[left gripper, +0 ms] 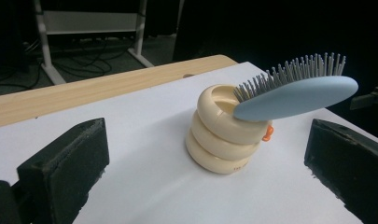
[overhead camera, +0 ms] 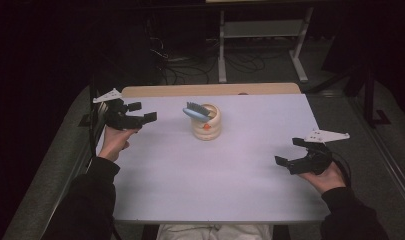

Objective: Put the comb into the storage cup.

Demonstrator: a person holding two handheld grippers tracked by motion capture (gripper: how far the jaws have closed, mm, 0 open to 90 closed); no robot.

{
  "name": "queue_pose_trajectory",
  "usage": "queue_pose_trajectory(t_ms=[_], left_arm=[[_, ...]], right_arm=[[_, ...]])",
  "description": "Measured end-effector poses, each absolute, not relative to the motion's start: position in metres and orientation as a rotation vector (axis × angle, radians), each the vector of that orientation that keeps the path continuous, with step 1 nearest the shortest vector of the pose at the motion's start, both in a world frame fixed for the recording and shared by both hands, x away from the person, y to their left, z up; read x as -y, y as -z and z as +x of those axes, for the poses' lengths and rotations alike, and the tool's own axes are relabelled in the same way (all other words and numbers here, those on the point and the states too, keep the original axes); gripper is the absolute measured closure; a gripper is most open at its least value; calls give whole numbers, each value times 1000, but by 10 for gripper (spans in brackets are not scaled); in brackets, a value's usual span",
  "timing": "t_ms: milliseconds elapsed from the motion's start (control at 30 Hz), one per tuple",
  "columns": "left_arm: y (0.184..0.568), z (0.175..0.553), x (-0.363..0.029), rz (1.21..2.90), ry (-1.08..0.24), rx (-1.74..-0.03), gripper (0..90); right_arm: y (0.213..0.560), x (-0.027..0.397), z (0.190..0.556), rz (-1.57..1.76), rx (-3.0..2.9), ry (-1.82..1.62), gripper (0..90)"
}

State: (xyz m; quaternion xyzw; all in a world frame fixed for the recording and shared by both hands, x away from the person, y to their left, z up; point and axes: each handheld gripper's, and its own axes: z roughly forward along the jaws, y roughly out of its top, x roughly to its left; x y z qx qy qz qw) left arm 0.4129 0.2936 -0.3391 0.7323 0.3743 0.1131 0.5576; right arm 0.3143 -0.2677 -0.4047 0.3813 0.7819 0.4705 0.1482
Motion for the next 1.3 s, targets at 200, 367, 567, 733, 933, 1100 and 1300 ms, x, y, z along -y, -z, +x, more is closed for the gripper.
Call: queue_pose_trajectory(t_ms=[200, 367, 567, 733, 933, 1100, 1300], left_arm=[[342, 405, -301, 1724, -265, -876, 0], [345, 400, -307, 1721, -267, -874, 0], [352, 392, -315, 1714, -267, -881, 0], [358, 386, -321, 1715, -267, -895, 0], [364, 379, -328, 1707, -272, -901, 0], [370, 372, -332, 1702, -269, -902, 0], [378, 364, -340, 1690, -278, -918, 0]], right_arm=[[405, 268, 314, 1095, -2250, -1352, 0], [405, 267, 314, 1096, -2250, -1350, 0], [405, 267, 314, 1096, -2251, -1349, 0], [405, 267, 314, 1096, -2252, -1348, 0], [405, 266, 314, 1095, -2255, -1345, 0], [405, 267, 314, 1095, -2254, -1345, 0], [405, 266, 314, 1095, -2255, -1343, 0]])
